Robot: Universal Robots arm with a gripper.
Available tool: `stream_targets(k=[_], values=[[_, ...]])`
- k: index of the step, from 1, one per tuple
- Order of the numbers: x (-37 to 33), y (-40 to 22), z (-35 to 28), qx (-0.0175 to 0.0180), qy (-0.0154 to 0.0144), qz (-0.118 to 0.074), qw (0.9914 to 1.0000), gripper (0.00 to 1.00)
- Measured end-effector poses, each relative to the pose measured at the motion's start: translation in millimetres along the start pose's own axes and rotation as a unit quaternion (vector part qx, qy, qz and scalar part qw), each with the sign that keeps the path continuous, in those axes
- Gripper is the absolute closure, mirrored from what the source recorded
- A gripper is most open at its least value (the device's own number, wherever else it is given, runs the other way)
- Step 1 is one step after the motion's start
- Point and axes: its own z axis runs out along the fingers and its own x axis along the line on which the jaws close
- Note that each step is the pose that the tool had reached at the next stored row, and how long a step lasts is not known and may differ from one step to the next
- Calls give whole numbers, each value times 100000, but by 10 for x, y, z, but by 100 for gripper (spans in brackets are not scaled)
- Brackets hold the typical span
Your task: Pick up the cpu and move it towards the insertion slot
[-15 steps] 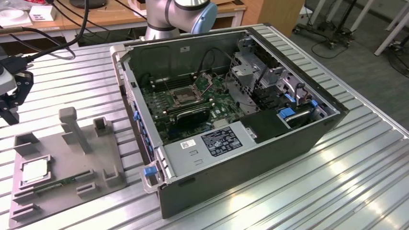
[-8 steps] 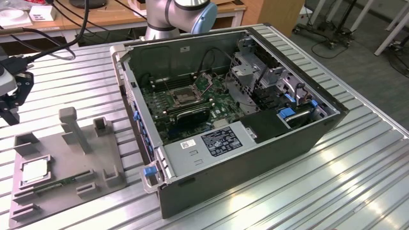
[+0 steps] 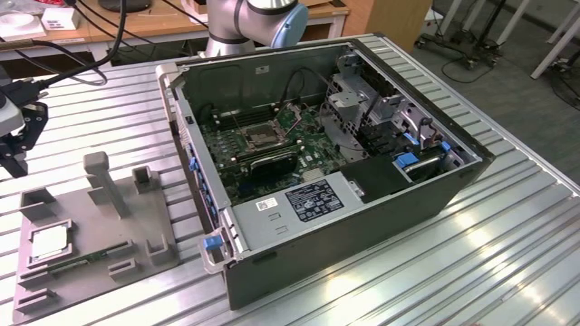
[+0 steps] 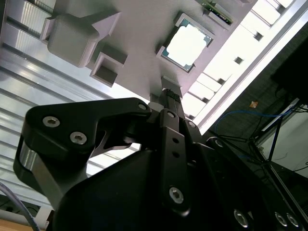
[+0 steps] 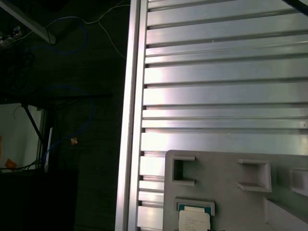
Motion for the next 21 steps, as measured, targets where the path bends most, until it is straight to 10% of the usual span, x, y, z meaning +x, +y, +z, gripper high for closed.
stream_targets(k=[21], values=[[0,0,2,-1,-3,0,100000,90]])
